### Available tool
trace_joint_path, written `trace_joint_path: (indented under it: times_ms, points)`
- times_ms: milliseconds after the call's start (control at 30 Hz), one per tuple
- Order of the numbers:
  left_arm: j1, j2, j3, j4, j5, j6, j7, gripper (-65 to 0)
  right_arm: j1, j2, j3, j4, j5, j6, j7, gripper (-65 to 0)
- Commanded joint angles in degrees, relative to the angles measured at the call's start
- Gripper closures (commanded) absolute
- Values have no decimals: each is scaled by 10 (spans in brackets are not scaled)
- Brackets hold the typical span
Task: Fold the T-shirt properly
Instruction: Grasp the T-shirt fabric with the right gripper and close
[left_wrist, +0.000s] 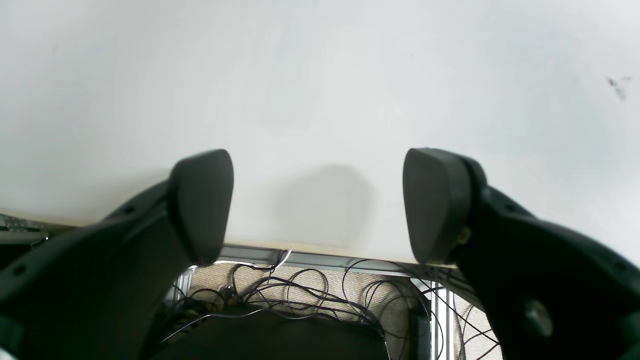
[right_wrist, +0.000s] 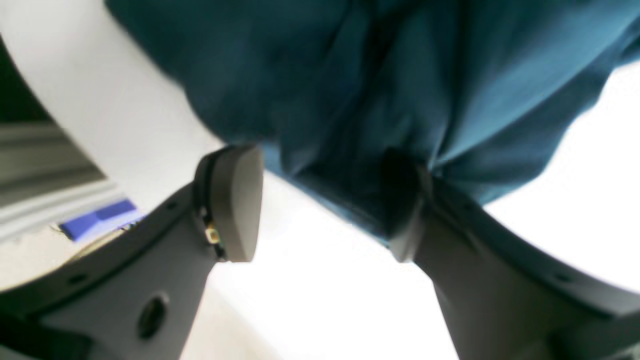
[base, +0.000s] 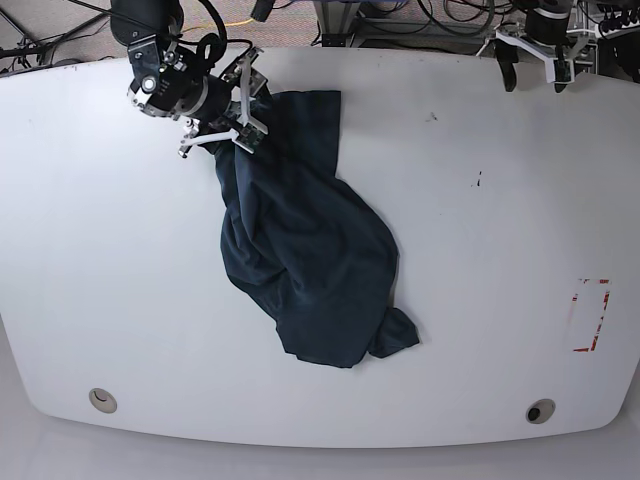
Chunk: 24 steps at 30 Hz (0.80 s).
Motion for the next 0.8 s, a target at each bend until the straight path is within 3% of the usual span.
trace_joint_path:
  times_ms: [0, 333, 667, 767]
  points:
    - [7, -3, -3, 7, 0, 2, -13, -493, 0, 6, 2, 10, 2, 1, 33, -349]
    - [7, -3, -3, 7, 0, 2, -13, -493, 1, 7, 3, 5, -3, 1, 45, -349]
    - [7, -3, -3, 7, 0, 2, -13, -493, 1, 2, 4, -9, -91, 1, 79, -347]
    - [7, -3, -3, 7, 0, 2, -13, -493, 2, 2, 5, -11, -95, 1, 81, -293]
